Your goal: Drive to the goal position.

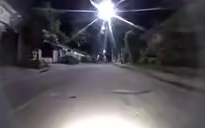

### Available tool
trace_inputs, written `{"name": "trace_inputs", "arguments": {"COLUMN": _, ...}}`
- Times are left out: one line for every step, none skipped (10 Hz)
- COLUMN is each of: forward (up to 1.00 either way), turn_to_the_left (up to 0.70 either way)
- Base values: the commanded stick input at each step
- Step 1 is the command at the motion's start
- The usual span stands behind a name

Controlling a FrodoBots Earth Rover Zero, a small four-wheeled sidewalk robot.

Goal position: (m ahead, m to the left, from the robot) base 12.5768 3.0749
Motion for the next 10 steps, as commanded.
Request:
{"name": "trace_inputs", "arguments": {"forward": 1.0, "turn_to_the_left": 0.05}}
{"name": "trace_inputs", "arguments": {"forward": 1.0, "turn_to_the_left": 0.05}}
{"name": "trace_inputs", "arguments": {"forward": 1.0, "turn_to_the_left": 0.05}}
{"name": "trace_inputs", "arguments": {"forward": 1.0, "turn_to_the_left": 0.05}}
{"name": "trace_inputs", "arguments": {"forward": 1.0, "turn_to_the_left": 0.05}}
{"name": "trace_inputs", "arguments": {"forward": 1.0, "turn_to_the_left": 0.05}}
{"name": "trace_inputs", "arguments": {"forward": 1.0, "turn_to_the_left": 0.05}}
{"name": "trace_inputs", "arguments": {"forward": 1.0, "turn_to_the_left": 0.05}}
{"name": "trace_inputs", "arguments": {"forward": 1.0, "turn_to_the_left": 0.05}}
{"name": "trace_inputs", "arguments": {"forward": 1.0, "turn_to_the_left": 0.05}}
